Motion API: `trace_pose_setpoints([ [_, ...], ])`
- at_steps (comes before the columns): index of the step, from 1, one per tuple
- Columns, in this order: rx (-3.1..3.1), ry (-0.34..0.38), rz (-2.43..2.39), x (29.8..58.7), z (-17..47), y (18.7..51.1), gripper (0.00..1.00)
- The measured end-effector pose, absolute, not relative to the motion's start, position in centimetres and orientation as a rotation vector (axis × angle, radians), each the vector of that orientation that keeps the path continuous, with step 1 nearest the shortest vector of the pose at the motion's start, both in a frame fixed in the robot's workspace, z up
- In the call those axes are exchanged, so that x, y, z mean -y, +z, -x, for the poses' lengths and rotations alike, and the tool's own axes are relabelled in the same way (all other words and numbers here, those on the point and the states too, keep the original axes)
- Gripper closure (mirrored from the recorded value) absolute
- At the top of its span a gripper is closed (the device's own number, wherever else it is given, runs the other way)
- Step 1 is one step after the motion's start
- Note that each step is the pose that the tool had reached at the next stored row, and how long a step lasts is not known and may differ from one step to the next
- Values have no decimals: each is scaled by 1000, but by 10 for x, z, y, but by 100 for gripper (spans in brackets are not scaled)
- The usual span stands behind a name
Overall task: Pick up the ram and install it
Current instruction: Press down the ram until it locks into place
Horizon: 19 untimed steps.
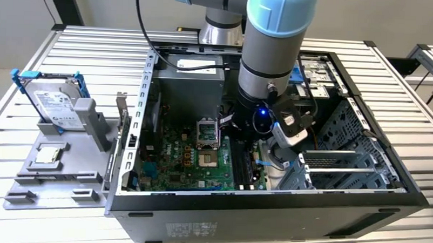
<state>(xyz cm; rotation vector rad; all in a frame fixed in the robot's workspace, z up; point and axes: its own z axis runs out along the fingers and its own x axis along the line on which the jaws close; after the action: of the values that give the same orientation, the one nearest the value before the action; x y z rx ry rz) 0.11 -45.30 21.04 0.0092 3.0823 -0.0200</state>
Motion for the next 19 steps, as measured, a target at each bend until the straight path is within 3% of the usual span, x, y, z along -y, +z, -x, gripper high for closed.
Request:
trace_pose_setpoints([
  [1, -3083, -20, -9, 453, -1, 210, 0],
  [13, -3082, -20, -15, 453, -1, 239, 0],
  [14, -3082, -20, -15, 453, -1, 239, 100],
  [19, -3080, -20, -15, 453, -1, 240, 100],
])
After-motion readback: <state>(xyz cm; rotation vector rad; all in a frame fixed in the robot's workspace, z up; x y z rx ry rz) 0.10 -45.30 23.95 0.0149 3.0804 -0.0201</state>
